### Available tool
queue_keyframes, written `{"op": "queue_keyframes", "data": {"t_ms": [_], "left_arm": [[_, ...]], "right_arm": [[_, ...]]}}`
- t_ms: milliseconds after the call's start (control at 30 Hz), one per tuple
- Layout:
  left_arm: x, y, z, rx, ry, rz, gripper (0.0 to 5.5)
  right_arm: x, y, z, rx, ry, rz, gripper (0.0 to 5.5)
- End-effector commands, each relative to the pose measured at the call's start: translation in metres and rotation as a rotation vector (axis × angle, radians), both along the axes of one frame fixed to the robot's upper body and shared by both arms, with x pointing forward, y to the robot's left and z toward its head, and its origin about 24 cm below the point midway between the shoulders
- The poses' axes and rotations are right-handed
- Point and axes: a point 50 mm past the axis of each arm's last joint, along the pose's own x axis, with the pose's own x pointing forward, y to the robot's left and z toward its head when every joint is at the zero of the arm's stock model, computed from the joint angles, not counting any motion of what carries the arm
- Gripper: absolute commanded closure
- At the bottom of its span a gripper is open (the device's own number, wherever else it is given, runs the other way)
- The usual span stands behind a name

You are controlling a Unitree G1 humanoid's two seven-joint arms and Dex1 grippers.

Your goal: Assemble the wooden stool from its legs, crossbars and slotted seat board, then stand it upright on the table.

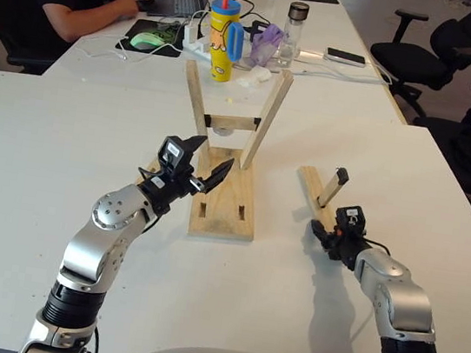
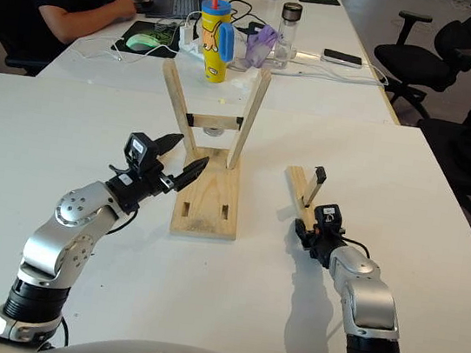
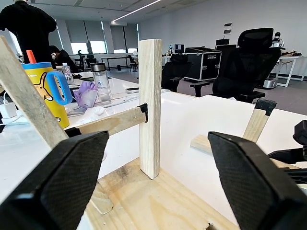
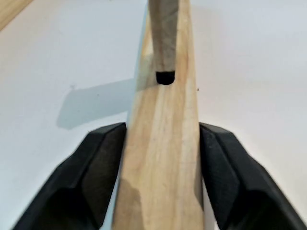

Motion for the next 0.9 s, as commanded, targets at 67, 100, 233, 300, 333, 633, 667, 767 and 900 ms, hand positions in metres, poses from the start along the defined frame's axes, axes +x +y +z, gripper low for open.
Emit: {"op": "queue_keyframes", "data": {"t_ms": [67, 100, 233, 300, 333, 633, 667, 767, 900], "left_arm": [[0.009, 0.003, -0.001, 0.079, -0.026, 0.025, 1.66], [0.012, 0.005, 0.0, 0.076, -0.026, 0.031, 1.66], [0.022, 0.01, 0.011, -0.007, -0.021, 0.019, 1.66], [0.027, 0.013, 0.015, -0.061, -0.007, 0.006, 1.66], [0.028, 0.015, 0.015, -0.08, 0.005, 0.007, 1.66], [0.016, 0.019, 0.017, -0.373, 0.175, -0.231, 1.66], [0.013, 0.018, 0.02, -0.394, 0.187, -0.282, 1.66], [0.012, 0.018, 0.025, -0.461, 0.228, -0.358, 1.66], [0.007, 0.019, 0.036, -0.574, 0.266, -0.463, 1.47]], "right_arm": [[0.013, -0.007, 0.005, 0.041, -0.02, -0.046, 3.45], [0.018, -0.008, 0.011, 0.063, -0.065, -0.061, 3.45], [0.043, -0.005, 0.075, 0.272, -0.423, -0.048, 3.45], [0.045, -0.005, 0.099, 0.362, -0.502, 0.018, 3.45], [0.045, -0.005, 0.11, 0.4, -0.528, 0.053, 3.45], [0.01, 0.031, 0.18, 0.888, -0.341, 0.762, 3.45], [0.005, 0.031, 0.177, 0.904, -0.283, 0.804, 3.45], [-0.003, 0.027, 0.165, 0.952, -0.142, 0.87, 3.45], [-0.004, 0.02, 0.159, 0.949, -0.077, 0.878, 3.45]]}}
